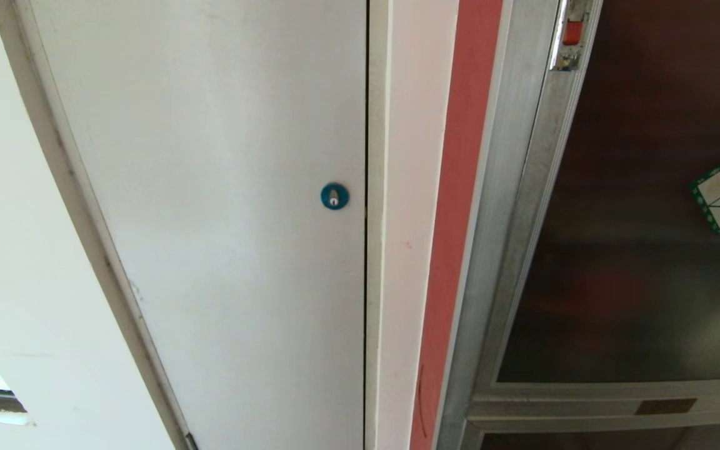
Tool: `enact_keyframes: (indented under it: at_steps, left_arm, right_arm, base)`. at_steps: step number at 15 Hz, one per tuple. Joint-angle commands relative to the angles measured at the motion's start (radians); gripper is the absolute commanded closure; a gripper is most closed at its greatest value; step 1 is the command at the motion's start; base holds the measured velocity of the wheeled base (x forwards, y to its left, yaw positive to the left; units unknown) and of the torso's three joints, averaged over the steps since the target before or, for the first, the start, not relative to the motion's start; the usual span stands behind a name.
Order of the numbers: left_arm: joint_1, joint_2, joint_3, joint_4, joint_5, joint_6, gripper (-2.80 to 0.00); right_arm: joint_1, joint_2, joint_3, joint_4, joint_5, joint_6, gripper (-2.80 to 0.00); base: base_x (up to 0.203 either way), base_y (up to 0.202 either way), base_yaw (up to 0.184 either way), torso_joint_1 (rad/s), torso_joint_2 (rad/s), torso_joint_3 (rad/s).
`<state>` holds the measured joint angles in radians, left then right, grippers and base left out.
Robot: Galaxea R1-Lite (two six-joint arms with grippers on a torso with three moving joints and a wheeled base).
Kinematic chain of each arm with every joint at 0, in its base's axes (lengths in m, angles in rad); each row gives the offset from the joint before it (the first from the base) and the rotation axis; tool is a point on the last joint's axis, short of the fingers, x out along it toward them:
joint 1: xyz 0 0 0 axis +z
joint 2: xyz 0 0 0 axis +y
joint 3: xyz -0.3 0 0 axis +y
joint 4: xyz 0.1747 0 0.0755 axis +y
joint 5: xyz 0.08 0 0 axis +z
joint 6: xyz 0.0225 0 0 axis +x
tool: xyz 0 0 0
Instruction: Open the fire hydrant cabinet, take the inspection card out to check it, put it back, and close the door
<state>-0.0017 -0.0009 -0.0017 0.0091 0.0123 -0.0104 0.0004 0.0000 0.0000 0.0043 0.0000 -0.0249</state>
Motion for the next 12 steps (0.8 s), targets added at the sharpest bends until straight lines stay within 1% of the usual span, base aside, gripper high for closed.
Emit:
enact_keyframes:
  at_steps: [1,8,9,12]
  left_arm:
    - [0.000,0.001,0.000,0.000,0.000,0.000,0.00]
    - [0.000,0.001,0.000,0.000,0.000,0.000,0.00]
    - [0.000,0.001,0.000,0.000,0.001,0.000,0.00]
    - [0.000,0.001,0.000,0.000,0.000,0.000,0.00]
  right_arm:
    - [0.001,0.001,0.000,0.000,0.000,0.000,0.00]
    - [0.000,0.002,-0.009,0.000,-0.001,0.012,0.00]
    - [0.000,0.002,-0.047,0.005,-0.003,0.026,0.00]
    - [0.001,0.055,-0.224,0.052,-0.002,0.042,0.00]
  base:
    - [0.000,0.000,0.000,0.000,0.00,0.000]
    - [0.000,0.000,0.000,0.000,0.00,0.000]
    - [0.000,0.000,0.000,0.000,0.00,0.000]
    - [0.000,0.000,0.000,0.000,0.00,0.000]
